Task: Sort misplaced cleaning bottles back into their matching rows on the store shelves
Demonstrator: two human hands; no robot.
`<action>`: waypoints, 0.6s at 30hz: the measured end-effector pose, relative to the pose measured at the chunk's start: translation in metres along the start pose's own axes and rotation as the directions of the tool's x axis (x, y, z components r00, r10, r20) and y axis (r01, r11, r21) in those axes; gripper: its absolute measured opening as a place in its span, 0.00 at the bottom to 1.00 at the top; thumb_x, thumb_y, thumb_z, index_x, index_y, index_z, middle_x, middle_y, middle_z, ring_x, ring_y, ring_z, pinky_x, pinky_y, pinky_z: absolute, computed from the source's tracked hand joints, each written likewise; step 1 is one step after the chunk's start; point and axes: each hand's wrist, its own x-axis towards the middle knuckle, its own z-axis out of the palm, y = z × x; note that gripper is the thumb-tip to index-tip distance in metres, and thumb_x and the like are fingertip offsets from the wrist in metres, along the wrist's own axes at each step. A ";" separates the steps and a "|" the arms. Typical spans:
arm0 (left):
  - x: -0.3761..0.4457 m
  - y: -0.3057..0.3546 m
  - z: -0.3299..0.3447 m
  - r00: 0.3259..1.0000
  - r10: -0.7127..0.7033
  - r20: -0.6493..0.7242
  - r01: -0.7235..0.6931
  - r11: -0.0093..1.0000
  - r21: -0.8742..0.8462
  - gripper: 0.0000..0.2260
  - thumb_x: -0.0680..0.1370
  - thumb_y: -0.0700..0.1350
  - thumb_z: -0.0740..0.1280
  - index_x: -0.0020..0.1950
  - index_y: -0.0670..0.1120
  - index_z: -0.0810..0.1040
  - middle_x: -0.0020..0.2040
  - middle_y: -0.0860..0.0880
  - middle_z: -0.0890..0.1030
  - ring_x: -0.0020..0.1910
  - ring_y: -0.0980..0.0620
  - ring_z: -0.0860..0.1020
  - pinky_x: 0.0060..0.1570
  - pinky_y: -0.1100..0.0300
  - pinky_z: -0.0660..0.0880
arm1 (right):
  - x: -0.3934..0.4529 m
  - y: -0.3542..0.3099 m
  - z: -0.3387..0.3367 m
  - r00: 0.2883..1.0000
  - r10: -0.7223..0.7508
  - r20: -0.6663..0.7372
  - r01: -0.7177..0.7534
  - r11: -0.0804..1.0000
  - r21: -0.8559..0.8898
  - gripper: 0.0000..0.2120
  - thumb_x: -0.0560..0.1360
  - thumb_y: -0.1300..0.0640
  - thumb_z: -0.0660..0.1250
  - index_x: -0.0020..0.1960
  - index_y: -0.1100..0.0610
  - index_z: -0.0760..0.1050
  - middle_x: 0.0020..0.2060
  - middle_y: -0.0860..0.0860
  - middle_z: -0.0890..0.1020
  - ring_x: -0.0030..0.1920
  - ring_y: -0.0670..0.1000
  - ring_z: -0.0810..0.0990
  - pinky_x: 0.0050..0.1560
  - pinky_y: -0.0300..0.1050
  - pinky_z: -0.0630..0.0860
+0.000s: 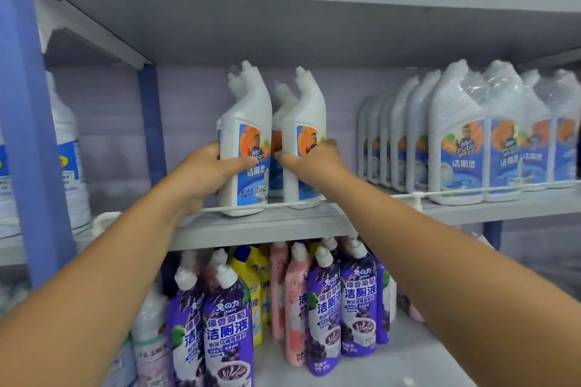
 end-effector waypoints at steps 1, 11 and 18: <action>0.000 0.001 -0.001 1.000 -0.012 0.028 0.011 1.000 0.027 0.14 0.76 0.51 0.75 0.61 0.54 0.79 0.51 0.53 0.87 0.49 0.52 0.86 0.42 0.56 0.82 | 0.002 -0.001 0.002 1.000 0.006 0.011 -0.006 0.998 -0.056 0.47 0.64 0.34 0.77 0.67 0.60 0.59 0.61 0.56 0.73 0.54 0.54 0.78 0.50 0.49 0.79; -0.003 -0.002 -0.016 0.995 -0.010 -0.098 0.043 0.942 0.333 0.22 0.70 0.53 0.81 0.60 0.53 0.78 0.49 0.50 0.85 0.42 0.49 0.86 0.44 0.48 0.85 | 0.011 0.006 -0.035 0.926 -0.046 0.374 0.098 0.988 -0.121 0.20 0.69 0.42 0.78 0.51 0.50 0.73 0.53 0.50 0.83 0.53 0.56 0.83 0.49 0.61 0.84; 0.003 -0.009 -0.018 0.992 -0.016 -0.122 0.051 0.956 0.288 0.14 0.69 0.52 0.82 0.50 0.54 0.82 0.44 0.51 0.88 0.40 0.50 0.88 0.49 0.46 0.84 | 0.022 0.010 -0.010 0.945 -0.068 0.321 0.163 0.946 -0.280 0.24 0.73 0.44 0.75 0.61 0.56 0.74 0.54 0.54 0.82 0.47 0.56 0.85 0.47 0.56 0.85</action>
